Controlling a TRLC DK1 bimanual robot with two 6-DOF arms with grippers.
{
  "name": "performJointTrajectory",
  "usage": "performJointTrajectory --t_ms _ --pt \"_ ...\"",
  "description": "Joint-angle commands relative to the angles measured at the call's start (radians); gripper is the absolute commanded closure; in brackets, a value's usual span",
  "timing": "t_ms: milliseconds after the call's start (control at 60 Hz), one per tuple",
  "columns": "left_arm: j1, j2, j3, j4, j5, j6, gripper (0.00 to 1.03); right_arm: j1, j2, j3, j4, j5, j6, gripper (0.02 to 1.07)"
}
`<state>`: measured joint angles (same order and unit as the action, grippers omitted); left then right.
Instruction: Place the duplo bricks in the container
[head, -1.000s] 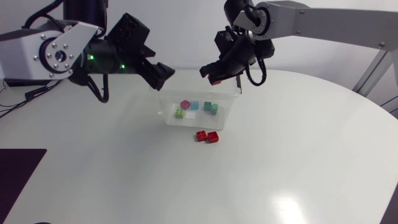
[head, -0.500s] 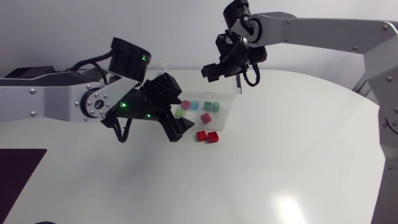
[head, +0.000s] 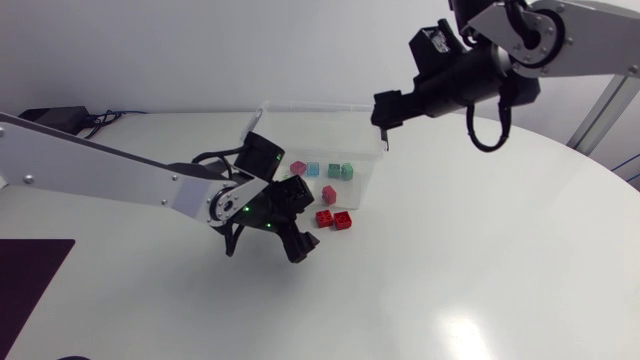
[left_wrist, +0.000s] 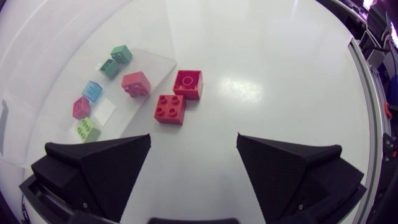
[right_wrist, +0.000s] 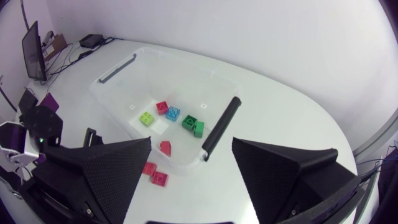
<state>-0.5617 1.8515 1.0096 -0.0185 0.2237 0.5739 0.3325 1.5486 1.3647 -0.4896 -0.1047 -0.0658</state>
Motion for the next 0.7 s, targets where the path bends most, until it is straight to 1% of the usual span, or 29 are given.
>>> performJointTrajectory --t_ms 0,250,367,483,567,683 --pt "-0.006 0.049 0.049 0.026 0.002 0.018 0.06 -0.015 -0.058 -0.092 0.017 -0.016 -0.028 0.12" --pt "-0.003 0.13 0.118 0.068 -0.012 0.017 0.06 -0.012 -0.15 -0.322 0.085 -0.033 -0.039 0.12" --pt "0.006 0.158 0.142 0.086 -0.018 0.018 0.06 -0.01 -0.183 -0.4 0.106 -0.046 -0.051 0.12" --pt "0.011 0.176 0.17 0.081 -0.02 0.017 0.06 -0.009 -0.219 -0.477 0.118 -0.061 -0.068 0.12" --pt "0.014 0.19 0.208 0.042 -0.024 0.017 0.06 -0.01 -0.242 -0.513 0.125 -0.067 -0.074 0.12" --pt "0.016 0.218 0.279 -0.054 -0.024 0.023 0.06 -0.009 -0.274 -0.549 0.125 -0.076 -0.071 0.12"
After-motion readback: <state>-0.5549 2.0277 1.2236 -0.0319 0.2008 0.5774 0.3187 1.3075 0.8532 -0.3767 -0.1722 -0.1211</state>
